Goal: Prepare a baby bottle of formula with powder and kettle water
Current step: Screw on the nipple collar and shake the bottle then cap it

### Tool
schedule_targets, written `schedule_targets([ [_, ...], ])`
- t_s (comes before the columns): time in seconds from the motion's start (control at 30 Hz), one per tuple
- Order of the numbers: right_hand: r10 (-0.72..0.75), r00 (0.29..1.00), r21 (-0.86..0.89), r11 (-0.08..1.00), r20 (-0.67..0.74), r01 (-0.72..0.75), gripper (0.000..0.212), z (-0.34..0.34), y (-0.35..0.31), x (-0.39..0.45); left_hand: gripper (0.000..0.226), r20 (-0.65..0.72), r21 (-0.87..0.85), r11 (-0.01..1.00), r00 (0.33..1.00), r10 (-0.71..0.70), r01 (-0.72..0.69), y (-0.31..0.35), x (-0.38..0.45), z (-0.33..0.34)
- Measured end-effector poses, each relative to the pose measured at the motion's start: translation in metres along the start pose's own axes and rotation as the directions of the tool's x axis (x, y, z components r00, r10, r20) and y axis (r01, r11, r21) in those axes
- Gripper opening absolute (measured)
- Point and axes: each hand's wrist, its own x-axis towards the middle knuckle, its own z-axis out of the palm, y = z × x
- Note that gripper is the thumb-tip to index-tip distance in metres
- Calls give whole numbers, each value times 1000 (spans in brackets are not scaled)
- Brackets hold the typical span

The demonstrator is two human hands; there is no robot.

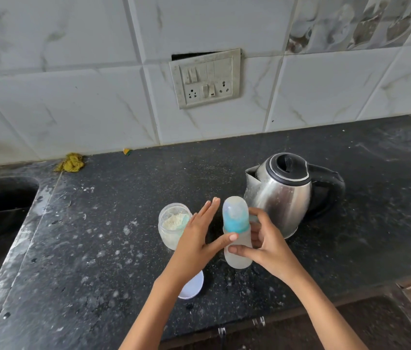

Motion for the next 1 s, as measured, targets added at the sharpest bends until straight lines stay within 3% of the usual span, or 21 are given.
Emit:
schedule_targets([
  [0.13, -51, 996, 80, 995, -75, 57, 109, -6, 11, -19, 74, -33, 249, 968, 999, 40, -30, -13, -28, 24],
  [0.27, -104, 980, 126, 984, -169, 126, 104, -14, 12, -34, 70, 60, 478, 877, 998, 16, -43, -27, -49, 57],
  [0.4, -115, 969, 160, 975, -220, 152, 98, -26, 10, -47, 66, 176, 544, 838, 974, -145, 26, -43, -63, 90],
  [0.47, -53, 956, 281, 950, -288, 138, 95, -30, 10, -54, 75, 155, 616, 785, 965, -210, 72, -46, -66, 105],
  [0.53, 32, 968, 412, 908, -249, 76, 91, -28, 10, -64, 96, 186, 648, 758, 949, -253, 75, -49, -68, 120],
  [0.6, 70, 992, 462, 887, -104, -14, 88, -24, 8, -75, 105, 209, 637, 763, 928, -308, 110, -47, -71, 127],
  [0.67, 95, 992, 523, 851, -83, -37, 88, -25, 6, -81, 99, 141, 677, 727, 950, -279, 113, -46, -72, 131],
  [0.77, 156, 976, 675, 738, -150, -14, 87, -30, 7, -85, 87, 132, 687, 709, 931, -341, 162, -52, -71, 135],
  [0.9, 165, 986, 618, 772, 32, -149, 81, -17, 7, -105, 72, 124, 633, 749, 928, -350, 198, -50, -73, 135],
  [1.0, 195, 970, 705, 708, -145, -37, 85, -22, 7, -102, 110, 171, 661, 737, 926, -336, 145, -53, -72, 134],
])
